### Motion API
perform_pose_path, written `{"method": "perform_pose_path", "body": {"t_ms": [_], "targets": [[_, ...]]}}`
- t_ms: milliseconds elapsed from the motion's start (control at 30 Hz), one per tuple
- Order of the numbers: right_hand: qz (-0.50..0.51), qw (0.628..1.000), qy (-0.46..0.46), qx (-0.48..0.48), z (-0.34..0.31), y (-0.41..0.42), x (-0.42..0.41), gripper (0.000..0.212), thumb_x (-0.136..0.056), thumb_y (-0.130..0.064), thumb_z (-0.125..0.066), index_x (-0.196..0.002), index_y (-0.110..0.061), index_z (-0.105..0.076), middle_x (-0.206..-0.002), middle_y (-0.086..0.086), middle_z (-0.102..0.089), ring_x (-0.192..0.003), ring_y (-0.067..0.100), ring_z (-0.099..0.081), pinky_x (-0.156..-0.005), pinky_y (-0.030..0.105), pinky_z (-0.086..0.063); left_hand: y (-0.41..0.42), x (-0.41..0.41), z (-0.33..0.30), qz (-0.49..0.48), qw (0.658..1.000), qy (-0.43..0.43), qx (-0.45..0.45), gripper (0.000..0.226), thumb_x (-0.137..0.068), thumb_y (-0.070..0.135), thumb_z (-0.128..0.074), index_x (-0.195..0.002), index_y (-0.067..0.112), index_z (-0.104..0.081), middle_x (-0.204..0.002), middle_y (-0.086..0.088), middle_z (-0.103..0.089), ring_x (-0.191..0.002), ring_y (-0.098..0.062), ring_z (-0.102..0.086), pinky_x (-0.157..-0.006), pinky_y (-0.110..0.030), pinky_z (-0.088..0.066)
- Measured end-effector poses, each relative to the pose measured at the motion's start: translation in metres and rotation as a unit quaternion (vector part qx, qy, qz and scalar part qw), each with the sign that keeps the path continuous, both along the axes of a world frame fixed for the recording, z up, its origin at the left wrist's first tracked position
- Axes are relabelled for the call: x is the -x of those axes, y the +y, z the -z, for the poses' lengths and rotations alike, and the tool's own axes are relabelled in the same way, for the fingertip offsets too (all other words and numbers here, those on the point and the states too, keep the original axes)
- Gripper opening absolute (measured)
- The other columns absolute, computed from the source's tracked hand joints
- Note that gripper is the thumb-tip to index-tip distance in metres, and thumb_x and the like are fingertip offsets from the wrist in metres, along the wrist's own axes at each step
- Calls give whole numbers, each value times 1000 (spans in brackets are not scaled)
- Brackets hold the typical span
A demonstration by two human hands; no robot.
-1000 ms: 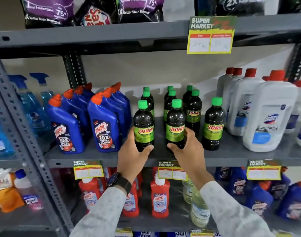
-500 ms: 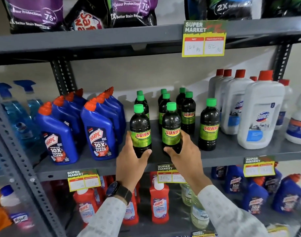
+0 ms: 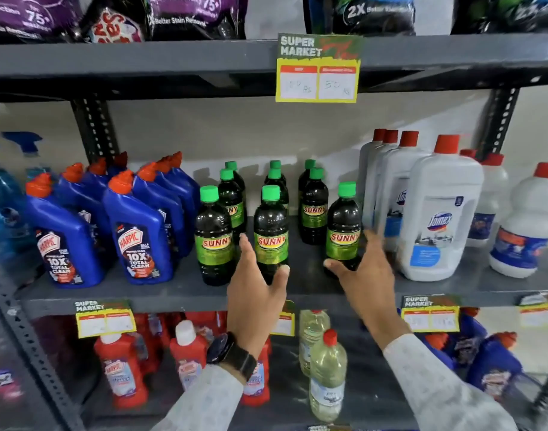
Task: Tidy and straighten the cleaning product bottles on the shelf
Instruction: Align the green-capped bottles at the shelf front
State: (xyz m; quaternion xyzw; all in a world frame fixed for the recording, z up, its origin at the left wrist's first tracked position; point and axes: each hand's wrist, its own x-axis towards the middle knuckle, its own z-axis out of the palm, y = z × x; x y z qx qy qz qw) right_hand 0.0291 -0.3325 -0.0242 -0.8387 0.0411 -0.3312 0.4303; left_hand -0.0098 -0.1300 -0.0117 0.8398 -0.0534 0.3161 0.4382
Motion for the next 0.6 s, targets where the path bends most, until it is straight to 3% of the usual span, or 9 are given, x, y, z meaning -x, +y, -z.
{"method": "perform_pose_path", "body": {"t_ms": [100,233,400,600], "targets": [[-33,999,10,14,1,-7,-9,80,-77,-46,-86,-142,-28,-43,-132,-5,-64,-122,20,-59,-93,32,-41,-12,-11,0,0,999,19,33,103,-84,44,-74,-161,26,-7,-162,1,-36,-146,-17,-37,-118,-40,-36],[-73,997,-2,36,2,-5,-9,76,-78,-51,-82,-141,-31,-43,-119,-18,-60,-110,6,-55,-89,30,-39,-10,-22,2,3,998,35,45,95,-83,39,-76,-158,34,-18,-153,9,-48,-139,-10,-45,-115,-43,-41],[-105,994,-13,38,4,2,-4,74,-79,-52,-82,-139,-35,-41,-109,-25,-53,-97,-4,-50,-85,24,-40,-8,-23,5,1,998,29,53,90,-82,34,-77,-154,41,-23,-139,22,-54,-124,8,-46,-105,-24,-36],[-81,996,-19,36,3,6,-3,75,-80,-49,-83,-140,-31,-43,-108,-26,-50,-98,-4,-47,-85,23,-39,-5,-27,8,1,999,12,52,89,-81,34,-79,-153,41,-27,-140,17,-58,-128,-2,-51,-107,-29,-41]]}}
